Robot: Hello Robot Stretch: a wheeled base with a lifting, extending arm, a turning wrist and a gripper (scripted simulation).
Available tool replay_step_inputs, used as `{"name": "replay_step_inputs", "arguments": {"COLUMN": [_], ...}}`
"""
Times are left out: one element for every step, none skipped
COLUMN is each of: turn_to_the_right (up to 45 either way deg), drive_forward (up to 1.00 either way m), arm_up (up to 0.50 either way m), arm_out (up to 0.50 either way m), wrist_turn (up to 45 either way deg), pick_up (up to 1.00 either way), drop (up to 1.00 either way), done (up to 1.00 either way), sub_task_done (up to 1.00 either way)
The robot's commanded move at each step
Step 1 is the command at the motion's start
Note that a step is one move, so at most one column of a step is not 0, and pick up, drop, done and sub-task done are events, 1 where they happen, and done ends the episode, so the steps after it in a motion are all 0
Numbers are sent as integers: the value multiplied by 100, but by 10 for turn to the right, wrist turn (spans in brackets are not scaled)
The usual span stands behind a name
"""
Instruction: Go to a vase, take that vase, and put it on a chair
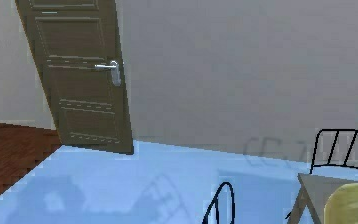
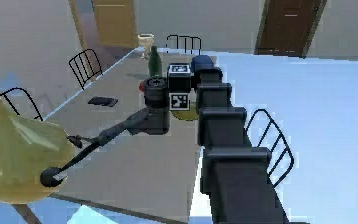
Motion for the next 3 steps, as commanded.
{"name": "replay_step_inputs", "arguments": {"turn_to_the_right": [0,0,0], "drive_forward": [0,0,0], "arm_up": [-38,-32,0], "arm_out": [0,0,0], "wrist_turn": [0,0,0], "pick_up": [0,0,0], "drop": [0,0,100], "done": [0,0,0], "sub_task_done": [0,0,0]}}
